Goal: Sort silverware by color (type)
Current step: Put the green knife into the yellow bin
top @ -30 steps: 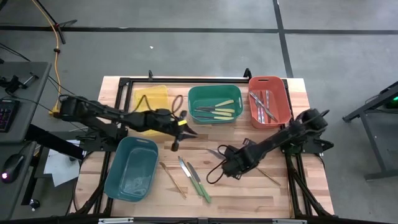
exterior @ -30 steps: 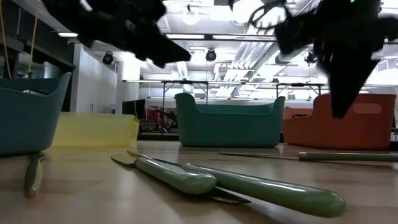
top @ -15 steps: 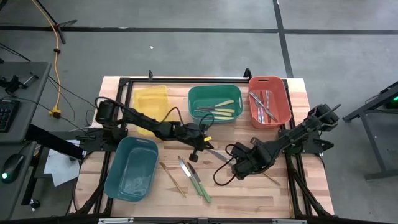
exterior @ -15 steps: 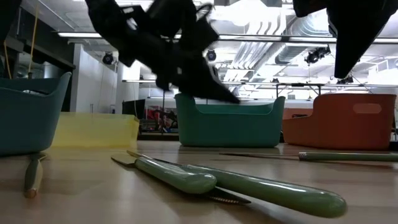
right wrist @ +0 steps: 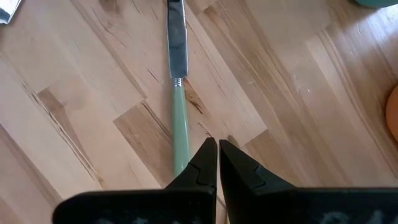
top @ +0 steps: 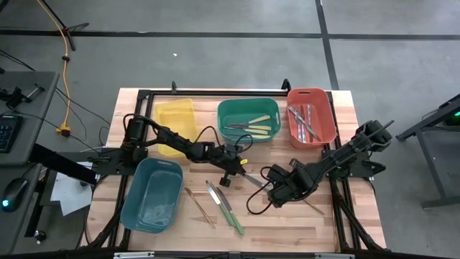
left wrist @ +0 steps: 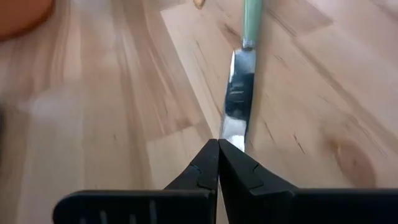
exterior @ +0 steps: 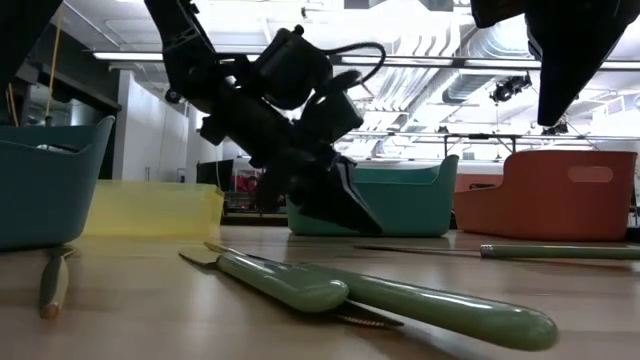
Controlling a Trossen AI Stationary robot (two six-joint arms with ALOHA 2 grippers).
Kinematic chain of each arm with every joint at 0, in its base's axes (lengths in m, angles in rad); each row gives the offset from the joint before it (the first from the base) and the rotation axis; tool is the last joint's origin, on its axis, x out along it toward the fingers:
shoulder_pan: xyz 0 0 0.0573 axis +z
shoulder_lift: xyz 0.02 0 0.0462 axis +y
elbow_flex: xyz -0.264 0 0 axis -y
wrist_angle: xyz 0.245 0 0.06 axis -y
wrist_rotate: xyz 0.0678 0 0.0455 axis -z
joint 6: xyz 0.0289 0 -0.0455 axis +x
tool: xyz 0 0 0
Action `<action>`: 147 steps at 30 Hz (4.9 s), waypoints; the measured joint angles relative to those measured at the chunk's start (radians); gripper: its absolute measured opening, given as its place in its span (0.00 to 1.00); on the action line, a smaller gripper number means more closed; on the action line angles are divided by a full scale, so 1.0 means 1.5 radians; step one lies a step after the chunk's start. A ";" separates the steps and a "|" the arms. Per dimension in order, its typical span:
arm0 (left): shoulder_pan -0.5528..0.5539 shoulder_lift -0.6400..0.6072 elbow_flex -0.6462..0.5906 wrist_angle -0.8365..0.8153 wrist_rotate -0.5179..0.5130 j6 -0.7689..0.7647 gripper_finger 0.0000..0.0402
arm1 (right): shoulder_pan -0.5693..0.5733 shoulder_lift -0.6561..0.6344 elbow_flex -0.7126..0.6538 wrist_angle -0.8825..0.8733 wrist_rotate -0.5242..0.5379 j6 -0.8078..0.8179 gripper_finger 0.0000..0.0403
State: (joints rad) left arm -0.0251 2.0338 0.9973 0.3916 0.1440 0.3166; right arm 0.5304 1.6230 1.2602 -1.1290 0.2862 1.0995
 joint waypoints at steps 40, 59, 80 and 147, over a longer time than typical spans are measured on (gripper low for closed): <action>0.008 0.076 0.020 0.011 0.054 -0.024 0.00 | -0.019 0.057 -0.006 -0.005 -0.120 -0.093 0.40; 0.009 0.076 0.018 0.014 0.055 -0.034 0.00 | 0.011 0.056 -0.235 0.276 -0.151 -0.087 0.41; 0.016 0.018 0.012 -0.041 0.048 -0.036 0.00 | 0.009 0.058 -0.255 0.303 -0.176 -0.056 0.13; -0.071 -0.753 -0.353 0.122 -0.131 -0.076 0.00 | -0.110 -0.031 -0.187 0.355 -0.042 -0.372 0.13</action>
State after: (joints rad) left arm -0.1318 0.9037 0.4677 0.5749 -0.0521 0.2020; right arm 0.3660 1.5772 0.9794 -0.5969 0.2231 0.5415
